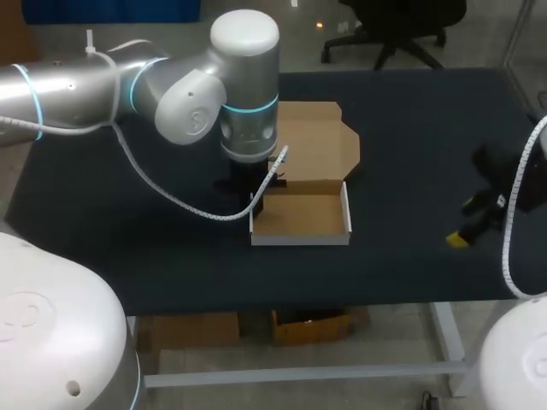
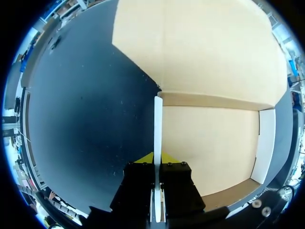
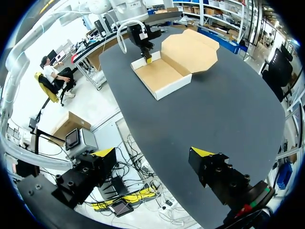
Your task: Assemble the packaging by folding the flat box into shape, placing the metal phone stand inside, and closing the box properly
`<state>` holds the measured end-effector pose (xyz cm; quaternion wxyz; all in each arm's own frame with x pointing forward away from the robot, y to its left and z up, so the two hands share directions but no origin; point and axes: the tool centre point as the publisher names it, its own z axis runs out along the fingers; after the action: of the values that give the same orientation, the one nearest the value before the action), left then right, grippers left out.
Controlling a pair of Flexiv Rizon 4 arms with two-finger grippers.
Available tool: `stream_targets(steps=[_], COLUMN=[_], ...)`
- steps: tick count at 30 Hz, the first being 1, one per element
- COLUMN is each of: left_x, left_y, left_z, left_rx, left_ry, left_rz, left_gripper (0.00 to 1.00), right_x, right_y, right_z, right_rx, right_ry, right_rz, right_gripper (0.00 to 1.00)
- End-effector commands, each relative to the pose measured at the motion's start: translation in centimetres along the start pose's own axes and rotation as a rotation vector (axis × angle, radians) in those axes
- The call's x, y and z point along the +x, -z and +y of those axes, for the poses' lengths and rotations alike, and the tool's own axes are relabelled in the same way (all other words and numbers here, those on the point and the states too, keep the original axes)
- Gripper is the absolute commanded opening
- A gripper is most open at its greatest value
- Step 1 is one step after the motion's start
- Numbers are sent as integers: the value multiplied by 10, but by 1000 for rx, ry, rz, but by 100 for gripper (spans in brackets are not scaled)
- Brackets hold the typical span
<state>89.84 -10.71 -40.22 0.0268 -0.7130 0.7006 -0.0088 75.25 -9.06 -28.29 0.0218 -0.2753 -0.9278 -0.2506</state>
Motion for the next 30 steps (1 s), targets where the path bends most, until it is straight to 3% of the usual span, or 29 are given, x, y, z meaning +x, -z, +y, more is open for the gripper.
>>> stream_targets(steps=[1, 16, 30], left_x=[1, 0, -2], left_y=[1, 1, 1], left_z=[-2, -2, -4], left_rx=[0, 5, 14], left_ry=[-8, -21, -15], left_rz=[-12, -20, -65], left_gripper=[0, 0, 0], right_x=[-2, -5, -3], right_y=[2, -1, -1], right_z=[-3, -2, 2], right_rx=[-15, -125, -136], right_ry=[10, 156, 197], right_rz=[16, 54, 54], right_gripper=[100, 100, 100])
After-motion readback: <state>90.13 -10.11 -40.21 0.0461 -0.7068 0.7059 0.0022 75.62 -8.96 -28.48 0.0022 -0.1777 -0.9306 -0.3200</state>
